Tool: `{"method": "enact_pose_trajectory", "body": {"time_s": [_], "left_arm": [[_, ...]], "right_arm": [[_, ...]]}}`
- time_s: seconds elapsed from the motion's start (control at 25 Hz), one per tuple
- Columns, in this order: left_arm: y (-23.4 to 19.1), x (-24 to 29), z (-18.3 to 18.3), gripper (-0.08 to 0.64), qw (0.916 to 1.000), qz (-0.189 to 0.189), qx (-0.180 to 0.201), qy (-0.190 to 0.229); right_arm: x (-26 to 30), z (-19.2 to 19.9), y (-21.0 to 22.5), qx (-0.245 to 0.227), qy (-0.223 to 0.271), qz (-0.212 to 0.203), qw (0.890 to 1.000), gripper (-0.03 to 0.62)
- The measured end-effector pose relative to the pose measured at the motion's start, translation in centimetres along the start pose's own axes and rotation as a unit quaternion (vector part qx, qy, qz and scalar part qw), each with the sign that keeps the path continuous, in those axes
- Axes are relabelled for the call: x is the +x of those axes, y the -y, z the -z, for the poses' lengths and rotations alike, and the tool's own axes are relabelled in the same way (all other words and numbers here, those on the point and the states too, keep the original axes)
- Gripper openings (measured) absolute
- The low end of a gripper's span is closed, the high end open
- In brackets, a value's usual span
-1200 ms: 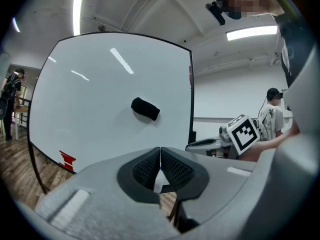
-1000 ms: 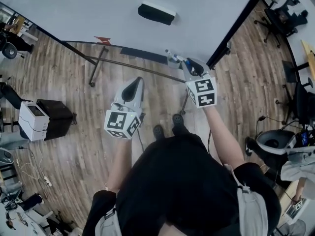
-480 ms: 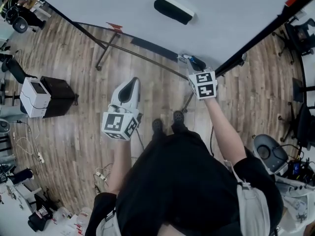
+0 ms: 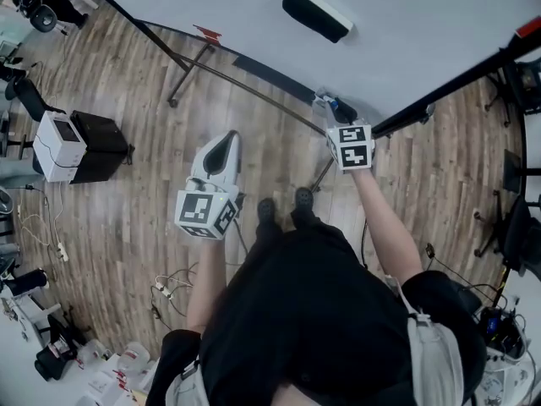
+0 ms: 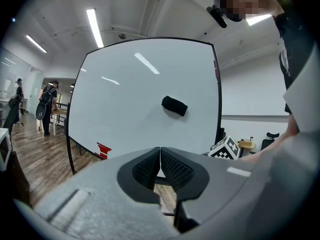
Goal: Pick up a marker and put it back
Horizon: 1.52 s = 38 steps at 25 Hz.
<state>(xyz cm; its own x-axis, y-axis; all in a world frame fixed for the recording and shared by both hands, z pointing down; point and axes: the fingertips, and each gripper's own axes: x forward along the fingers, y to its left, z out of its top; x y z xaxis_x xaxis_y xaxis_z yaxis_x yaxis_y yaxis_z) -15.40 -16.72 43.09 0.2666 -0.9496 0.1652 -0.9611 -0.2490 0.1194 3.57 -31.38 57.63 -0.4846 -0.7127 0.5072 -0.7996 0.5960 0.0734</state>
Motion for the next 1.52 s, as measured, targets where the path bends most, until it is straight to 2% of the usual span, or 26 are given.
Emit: {"method": "enact_pose_trajectory", "body": {"time_s": [0.32, 1.0, 1.32, 1.52], "left_arm": [[0.2, 0.1, -0.6, 0.014, 1.0000, 0.004, 0.004, 0.006], [-0.4, -2.4, -2.5, 0.014, 0.9992, 0.021, 0.014, 0.030], [-0.3, -3.0, -2.8, 0.014, 0.9974, 0.059, 0.020, 0.035], [0.7, -2.2, -2.8, 0.014, 0.9939, 0.102, 0.021, 0.035]], "right_arm": [[-0.4, 0.2, 0.2, 0.003, -0.004, 0.005, 1.000, 0.109], [-3.2, -2.1, -1.0, 0.008, 0.023, 0.031, 0.999, 0.109], [-6.3, -3.2, -2.9, 0.020, 0.041, 0.050, 0.998, 0.109], [-9.4, -4.5, -4.4, 0.024, 0.062, 0.061, 0.996, 0.095]]}}
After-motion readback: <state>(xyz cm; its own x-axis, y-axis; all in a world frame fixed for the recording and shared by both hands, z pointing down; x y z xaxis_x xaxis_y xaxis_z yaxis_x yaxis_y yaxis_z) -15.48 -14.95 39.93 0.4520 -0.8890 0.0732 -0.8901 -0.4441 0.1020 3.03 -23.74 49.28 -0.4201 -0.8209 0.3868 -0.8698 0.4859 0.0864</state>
